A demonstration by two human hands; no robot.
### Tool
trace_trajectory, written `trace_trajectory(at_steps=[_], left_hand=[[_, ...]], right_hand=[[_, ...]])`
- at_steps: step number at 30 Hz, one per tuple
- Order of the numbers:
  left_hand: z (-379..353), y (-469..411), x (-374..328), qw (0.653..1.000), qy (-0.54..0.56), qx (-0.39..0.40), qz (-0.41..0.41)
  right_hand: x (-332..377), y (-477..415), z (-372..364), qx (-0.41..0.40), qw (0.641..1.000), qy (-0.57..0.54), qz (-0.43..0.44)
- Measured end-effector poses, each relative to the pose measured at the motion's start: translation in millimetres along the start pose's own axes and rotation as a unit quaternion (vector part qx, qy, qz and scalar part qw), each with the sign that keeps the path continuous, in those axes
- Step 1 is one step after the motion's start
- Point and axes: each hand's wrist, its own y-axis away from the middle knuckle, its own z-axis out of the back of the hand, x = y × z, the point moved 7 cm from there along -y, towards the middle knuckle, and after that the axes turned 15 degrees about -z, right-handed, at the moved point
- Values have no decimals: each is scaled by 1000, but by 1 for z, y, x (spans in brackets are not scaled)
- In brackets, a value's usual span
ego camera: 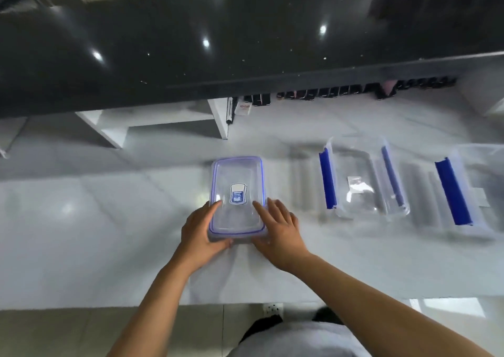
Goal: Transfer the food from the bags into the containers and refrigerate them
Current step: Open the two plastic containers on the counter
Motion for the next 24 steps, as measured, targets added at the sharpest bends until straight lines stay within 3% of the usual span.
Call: trace_trajectory(at_steps=[9,14,19,24], left_hand=[[-6,2,-3,999,-31,30,-5],[-7,-3,-38,994,-109,31,-14],[-46,-24,-128,986,-81,61,-133],[-120,-38,-229,950,-60,161,-259]], right_hand=[[-9,1,-6,-34,999,6,-4],[-34,41,23,-29,998,-9,-56],[-96,123,64,-94,979,-41,-175],[-171,210,116,-201,911,-122,-339]])
